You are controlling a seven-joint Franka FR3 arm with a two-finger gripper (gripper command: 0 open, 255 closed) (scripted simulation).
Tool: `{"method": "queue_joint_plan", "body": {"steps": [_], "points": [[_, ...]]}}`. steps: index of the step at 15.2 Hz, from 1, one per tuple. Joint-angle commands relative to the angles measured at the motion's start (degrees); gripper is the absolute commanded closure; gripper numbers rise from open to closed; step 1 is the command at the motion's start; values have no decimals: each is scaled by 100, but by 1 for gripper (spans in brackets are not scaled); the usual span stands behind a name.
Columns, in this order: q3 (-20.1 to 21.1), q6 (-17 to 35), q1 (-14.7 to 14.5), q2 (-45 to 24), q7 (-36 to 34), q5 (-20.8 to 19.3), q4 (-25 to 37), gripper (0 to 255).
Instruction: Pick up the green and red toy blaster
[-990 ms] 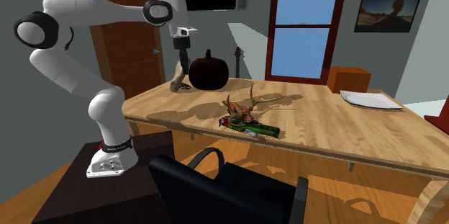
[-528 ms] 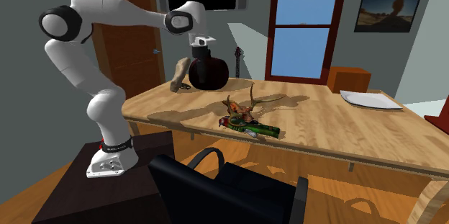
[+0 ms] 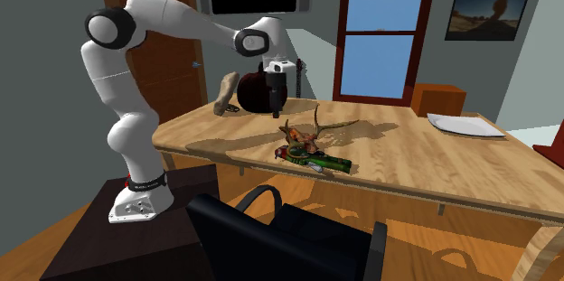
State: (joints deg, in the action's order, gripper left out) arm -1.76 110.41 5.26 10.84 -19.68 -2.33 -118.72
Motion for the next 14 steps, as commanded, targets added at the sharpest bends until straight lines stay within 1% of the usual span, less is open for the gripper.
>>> {"method": "queue_joint_plan", "body": {"steps": [1, 8, 14], "points": [[-53, 124, 68, -441, -143, -3, 303, 0], [-275, 363, 298, -1846, -557, 67, 1407, 0], [-470, 355, 531, -3069, -855, 227, 2577, 0]]}}
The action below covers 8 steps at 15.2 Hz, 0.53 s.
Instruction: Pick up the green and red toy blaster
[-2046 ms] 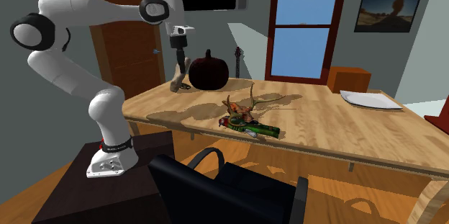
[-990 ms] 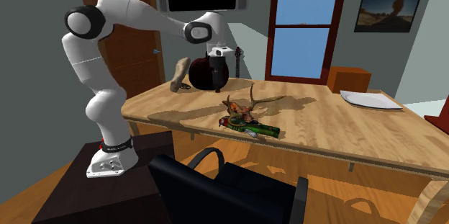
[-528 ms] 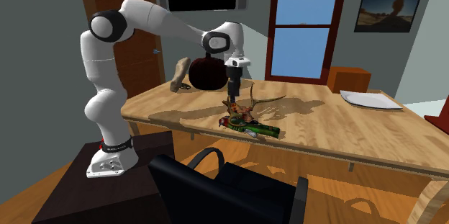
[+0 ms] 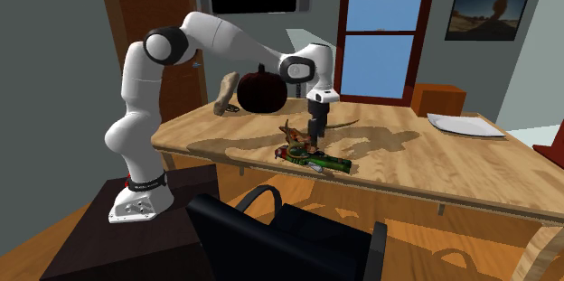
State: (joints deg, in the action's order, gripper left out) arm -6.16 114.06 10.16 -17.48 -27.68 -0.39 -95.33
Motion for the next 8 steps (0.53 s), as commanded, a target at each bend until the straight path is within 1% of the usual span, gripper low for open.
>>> {"method": "queue_joint_plan", "body": {"steps": [1, 3, 4, 8], "points": [[-61, -32, 86, -445, -102, 67, 457, 0], [-119, -93, 184, -870, -196, 140, 921, 0], [-132, -114, 213, -984, -222, 159, 1050, 0], [-125, 153, 214, -1067, -223, 169, 865, 0]]}}
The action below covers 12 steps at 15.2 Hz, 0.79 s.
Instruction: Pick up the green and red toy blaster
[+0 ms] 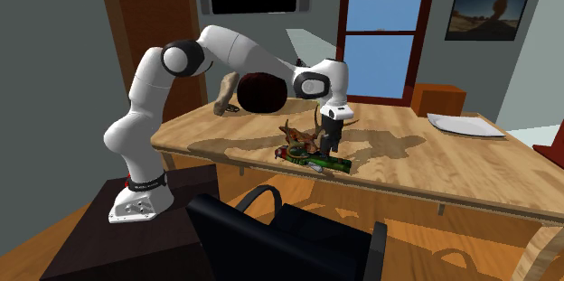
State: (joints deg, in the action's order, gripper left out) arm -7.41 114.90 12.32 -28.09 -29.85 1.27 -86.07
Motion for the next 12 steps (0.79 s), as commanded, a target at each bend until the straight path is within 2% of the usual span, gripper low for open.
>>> {"method": "queue_joint_plan", "body": {"steps": [1, 5, 6, 12], "points": [[2, 133, -1, -31, -6, 5, -100, 0], [7, 298, 0, -96, -6, 12, -200, 0], [8, 297, -4, -92, -10, 11, -204, 255], [7, 299, -4, -85, -9, 11, -213, 255]]}}
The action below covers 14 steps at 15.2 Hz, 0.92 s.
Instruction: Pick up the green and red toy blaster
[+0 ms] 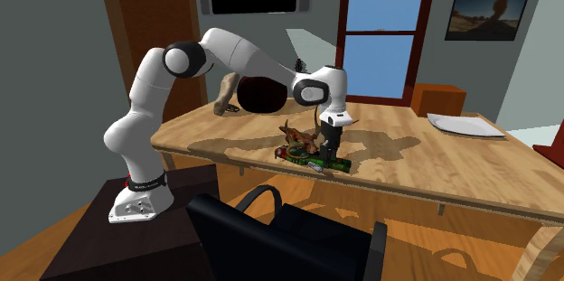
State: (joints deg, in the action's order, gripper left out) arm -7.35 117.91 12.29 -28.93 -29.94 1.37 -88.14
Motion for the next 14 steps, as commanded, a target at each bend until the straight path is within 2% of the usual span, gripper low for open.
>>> {"method": "queue_joint_plan", "body": {"steps": [1, 3, 14], "points": [[1, -2, -1, -2, -1, 1, -5, 255], [1, -3, 3, -14, 4, 3, 8, 255], [-16, -734, 2, 220, 6, -25, 507, 255]]}}
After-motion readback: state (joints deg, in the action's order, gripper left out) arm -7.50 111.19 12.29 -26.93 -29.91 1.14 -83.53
